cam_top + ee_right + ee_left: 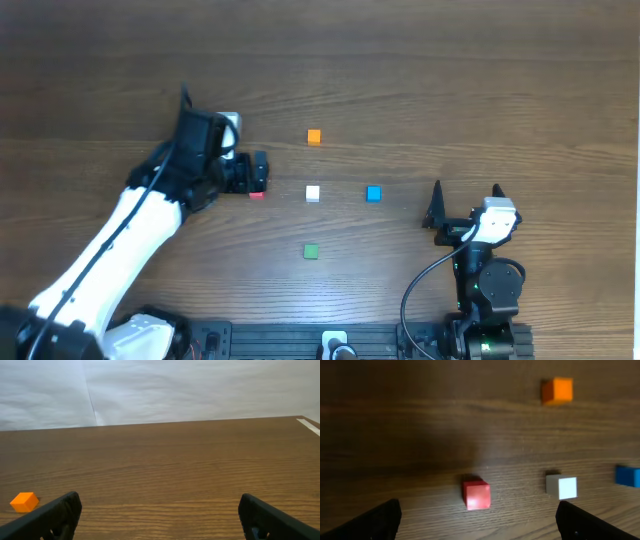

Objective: Stack Cubes

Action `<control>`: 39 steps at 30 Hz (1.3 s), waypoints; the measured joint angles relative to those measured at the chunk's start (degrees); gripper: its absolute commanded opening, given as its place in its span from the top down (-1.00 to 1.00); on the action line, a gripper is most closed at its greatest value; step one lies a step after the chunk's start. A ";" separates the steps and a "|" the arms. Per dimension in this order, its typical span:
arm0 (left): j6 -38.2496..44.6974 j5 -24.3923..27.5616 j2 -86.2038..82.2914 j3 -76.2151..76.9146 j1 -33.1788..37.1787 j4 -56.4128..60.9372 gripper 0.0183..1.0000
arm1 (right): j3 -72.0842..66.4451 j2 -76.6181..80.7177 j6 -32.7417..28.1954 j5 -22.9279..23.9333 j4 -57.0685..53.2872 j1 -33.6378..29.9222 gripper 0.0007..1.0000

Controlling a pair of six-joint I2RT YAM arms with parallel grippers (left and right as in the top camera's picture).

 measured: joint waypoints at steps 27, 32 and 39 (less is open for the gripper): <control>-4.11 -7.19 18.75 2.62 -6.58 -1.09 -0.79 | 0.00 0.00 0.00 0.00 0.00 0.00 -0.99; -4.28 -7.19 18.97 2.62 -6.58 -0.50 -0.67 | 0.00 0.00 0.00 0.00 0.00 0.02 -0.98; -4.59 -7.23 20.20 2.64 -6.86 0.24 -0.45 | 0.00 0.00 -0.02 0.00 0.00 0.00 -0.99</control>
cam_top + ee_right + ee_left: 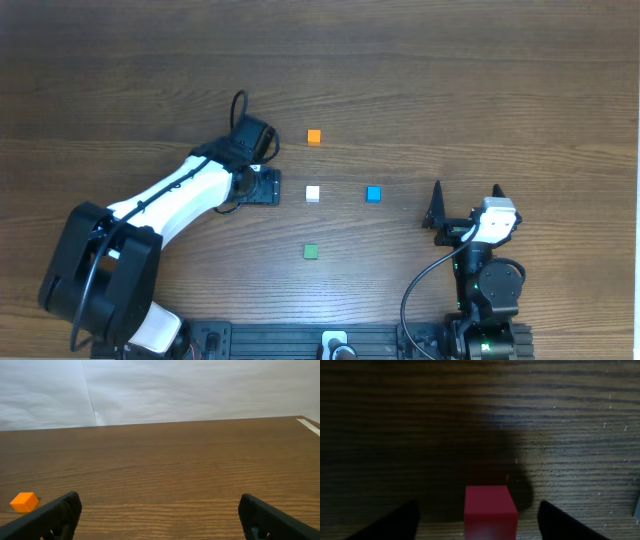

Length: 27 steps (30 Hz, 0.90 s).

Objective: Stack Cubes

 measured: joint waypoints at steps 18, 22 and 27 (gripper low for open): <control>-1.18 -1.03 0.70 0.11 -0.90 0.48 0.33 | 0.00 0.00 0.04 0.00 0.00 0.00 -0.98; -1.22 -1.03 0.70 0.09 -0.90 0.52 0.48 | 0.00 0.00 0.02 0.00 0.00 0.02 -0.99; -1.49 -1.03 0.70 0.11 -0.90 1.25 0.73 | 0.00 0.00 0.02 0.00 0.00 0.00 -0.98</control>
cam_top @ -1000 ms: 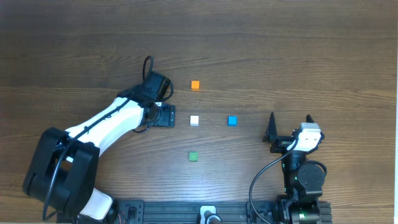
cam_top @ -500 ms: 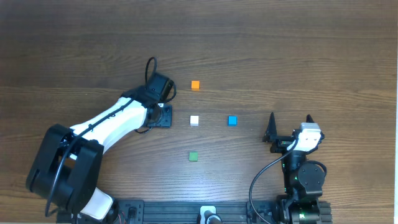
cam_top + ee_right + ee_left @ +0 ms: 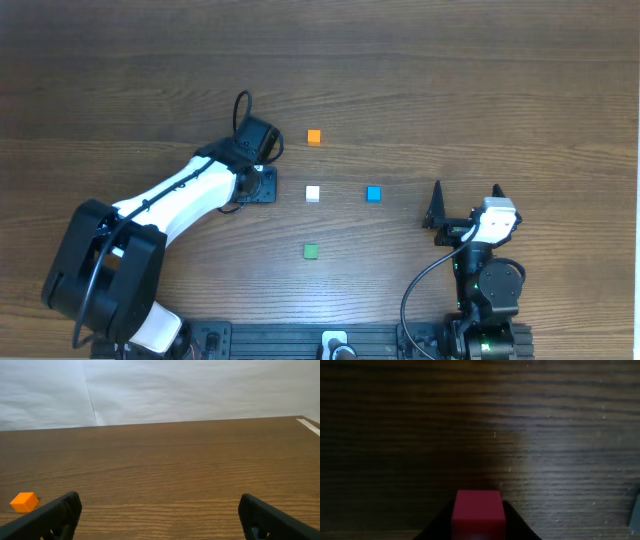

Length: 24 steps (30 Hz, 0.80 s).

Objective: Stack Cubes

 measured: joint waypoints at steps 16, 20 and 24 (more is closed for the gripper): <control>-8.20 -4.48 -0.13 16.52 -10.12 -12.66 0.83 | 0.00 0.00 0.02 0.00 0.00 0.00 -0.99; -10.86 -4.52 -0.13 17.44 -13.20 -12.68 0.83 | 0.00 0.00 -0.02 0.00 0.00 0.00 -0.98; -12.83 -4.72 -0.04 17.44 -15.43 -11.54 0.82 | 0.00 0.00 0.00 0.00 0.00 0.00 -0.98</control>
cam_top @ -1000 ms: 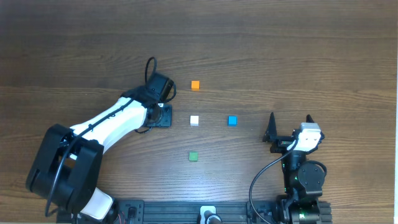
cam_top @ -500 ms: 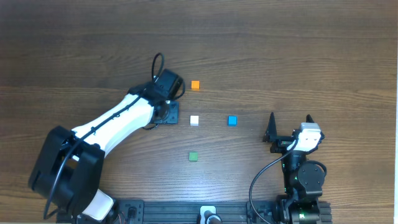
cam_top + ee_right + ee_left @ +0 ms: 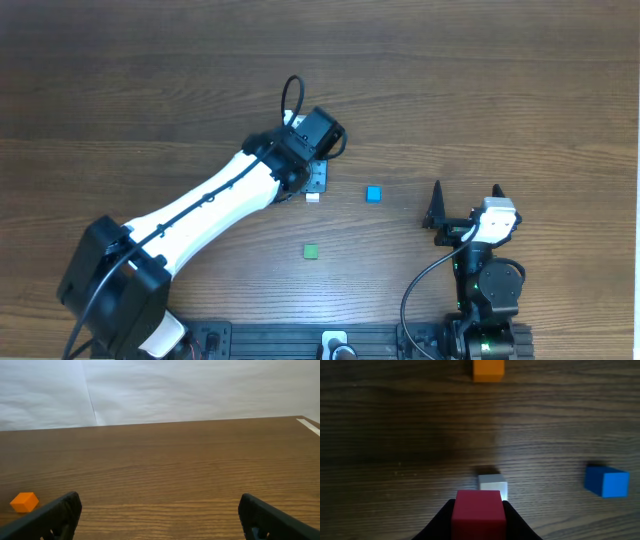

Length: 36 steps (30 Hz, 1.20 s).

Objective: Stack Cubes

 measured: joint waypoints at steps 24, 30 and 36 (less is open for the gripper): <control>-3.17 -0.26 6.10 0.00 -2.84 2.34 0.81 | 0.00 0.00 -0.02 0.00 0.00 0.00 -0.99; -3.17 -0.26 6.49 0.00 -2.84 2.34 0.80 | 0.00 0.00 0.00 0.00 0.00 0.02 -0.99; -3.41 -0.24 6.58 0.00 -2.84 2.34 0.80 | 0.00 0.00 0.00 0.00 0.00 0.02 -0.98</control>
